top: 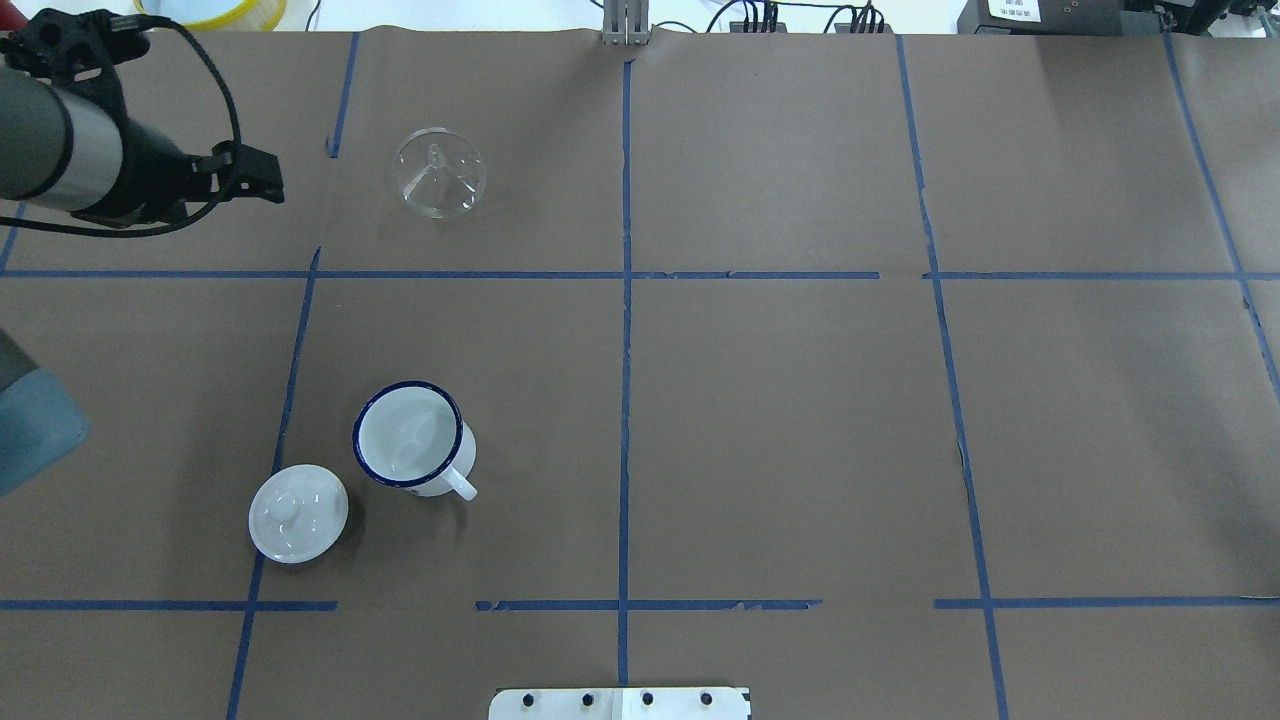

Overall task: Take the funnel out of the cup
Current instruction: 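Open the left gripper and move it toward the white ceramic funnel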

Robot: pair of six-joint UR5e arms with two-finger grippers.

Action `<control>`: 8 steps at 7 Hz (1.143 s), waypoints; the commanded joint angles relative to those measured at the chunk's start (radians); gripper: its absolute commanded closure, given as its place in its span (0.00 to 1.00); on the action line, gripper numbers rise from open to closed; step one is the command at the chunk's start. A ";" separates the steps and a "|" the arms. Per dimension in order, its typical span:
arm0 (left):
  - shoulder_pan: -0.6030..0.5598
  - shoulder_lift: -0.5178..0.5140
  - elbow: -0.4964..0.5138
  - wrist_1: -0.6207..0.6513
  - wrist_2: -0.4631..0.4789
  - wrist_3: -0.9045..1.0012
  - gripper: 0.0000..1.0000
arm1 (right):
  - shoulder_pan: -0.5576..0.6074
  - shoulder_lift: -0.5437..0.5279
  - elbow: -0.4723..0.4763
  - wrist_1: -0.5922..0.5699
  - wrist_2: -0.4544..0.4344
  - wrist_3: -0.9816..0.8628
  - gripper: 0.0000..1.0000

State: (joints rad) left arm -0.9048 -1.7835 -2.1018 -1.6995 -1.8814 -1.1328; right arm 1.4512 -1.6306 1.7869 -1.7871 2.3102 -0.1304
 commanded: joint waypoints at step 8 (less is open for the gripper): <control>0.352 0.272 0.019 -0.215 -0.065 -0.041 0.00 | 0.000 0.000 -0.001 0.000 0.000 0.000 0.00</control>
State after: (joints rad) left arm -0.5828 -1.5920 -2.0947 -1.7949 -1.9531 -1.1654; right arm 1.4512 -1.6300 1.7856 -1.7871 2.3102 -0.1304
